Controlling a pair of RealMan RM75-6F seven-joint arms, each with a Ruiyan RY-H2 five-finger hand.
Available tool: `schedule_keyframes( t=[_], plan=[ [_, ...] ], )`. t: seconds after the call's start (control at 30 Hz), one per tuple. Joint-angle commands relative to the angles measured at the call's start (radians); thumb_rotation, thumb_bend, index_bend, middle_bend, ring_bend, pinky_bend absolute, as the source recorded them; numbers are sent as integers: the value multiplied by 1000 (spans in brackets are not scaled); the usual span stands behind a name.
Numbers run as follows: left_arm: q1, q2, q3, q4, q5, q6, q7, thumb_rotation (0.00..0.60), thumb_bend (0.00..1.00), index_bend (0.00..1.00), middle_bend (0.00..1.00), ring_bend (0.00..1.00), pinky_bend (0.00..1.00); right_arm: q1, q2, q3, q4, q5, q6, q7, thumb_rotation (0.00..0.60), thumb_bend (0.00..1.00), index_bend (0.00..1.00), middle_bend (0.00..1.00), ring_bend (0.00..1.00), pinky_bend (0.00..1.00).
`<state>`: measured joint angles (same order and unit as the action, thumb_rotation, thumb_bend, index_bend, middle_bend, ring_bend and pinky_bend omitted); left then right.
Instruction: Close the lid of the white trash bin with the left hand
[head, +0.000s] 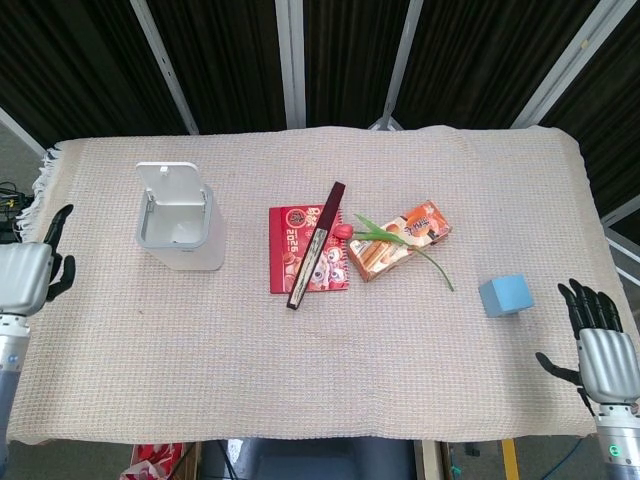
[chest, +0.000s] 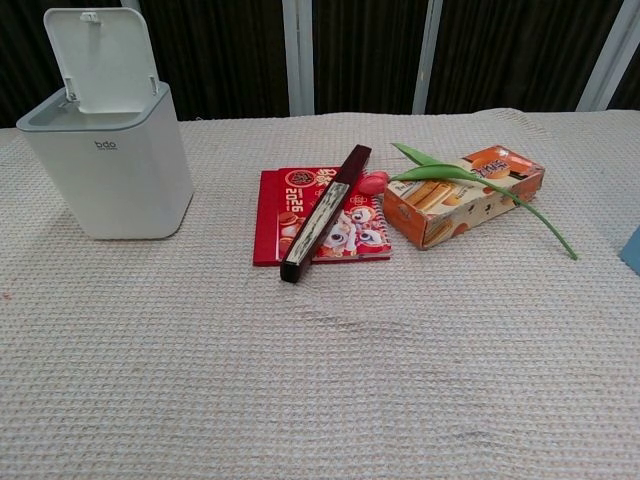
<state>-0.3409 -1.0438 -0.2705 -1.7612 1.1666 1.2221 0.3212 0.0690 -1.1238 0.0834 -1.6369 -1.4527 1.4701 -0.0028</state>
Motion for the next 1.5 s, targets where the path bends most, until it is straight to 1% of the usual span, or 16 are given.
schedule_keyframes(
  t=[0.03,0.17,0.27,0.43,0.5,0.63,0.83,1.07,1.2,1.33,1.5],
  plan=[
    [-170,29,-110,-53,-267,-182,109,600,690,0,997,880,880,2,0,3,1,4,-3,6,600,195,0,0,0,0],
    [-292,32,-162,-51,-461,-250,182,600,716,0,1000,891,890,4,2,9,-4,29,-19,25,600,194,0,0,0,0],
    [-367,32,-179,-44,-562,-274,230,600,722,0,1000,894,893,2,7,11,-8,37,-23,32,600,194,0,0,0,0],
    [-489,18,-176,-7,-728,-278,324,600,727,0,1000,895,894,-2,13,9,-14,34,-18,42,600,194,0,0,0,0],
    [-561,-6,-180,30,-831,-286,361,600,731,3,1000,899,896,-2,16,9,-18,45,-28,54,600,195,0,0,0,0],
    [-628,-16,-159,51,-947,-281,415,600,733,49,1000,907,899,-3,18,10,-20,42,-25,56,600,194,0,0,0,0],
    [-691,-34,-136,78,-1038,-260,456,600,735,118,1000,912,903,-3,19,8,-23,40,-28,57,600,195,0,0,0,0],
    [-724,-49,-104,93,-1088,-238,476,600,744,203,1000,915,906,-4,21,7,-22,38,-26,62,600,195,0,0,0,0],
    [-732,-50,-95,95,-1112,-240,473,600,750,262,1000,918,910,-5,20,7,-21,36,-24,62,600,194,0,0,0,0],
    [-733,-37,-89,74,-1119,-241,464,600,751,324,1000,919,910,-5,20,6,-23,38,-26,61,600,194,0,0,0,0],
    [-721,21,-77,3,-1113,-241,458,600,752,341,1000,919,910,-7,22,5,-27,42,-28,62,600,195,0,0,0,0]
  ],
)
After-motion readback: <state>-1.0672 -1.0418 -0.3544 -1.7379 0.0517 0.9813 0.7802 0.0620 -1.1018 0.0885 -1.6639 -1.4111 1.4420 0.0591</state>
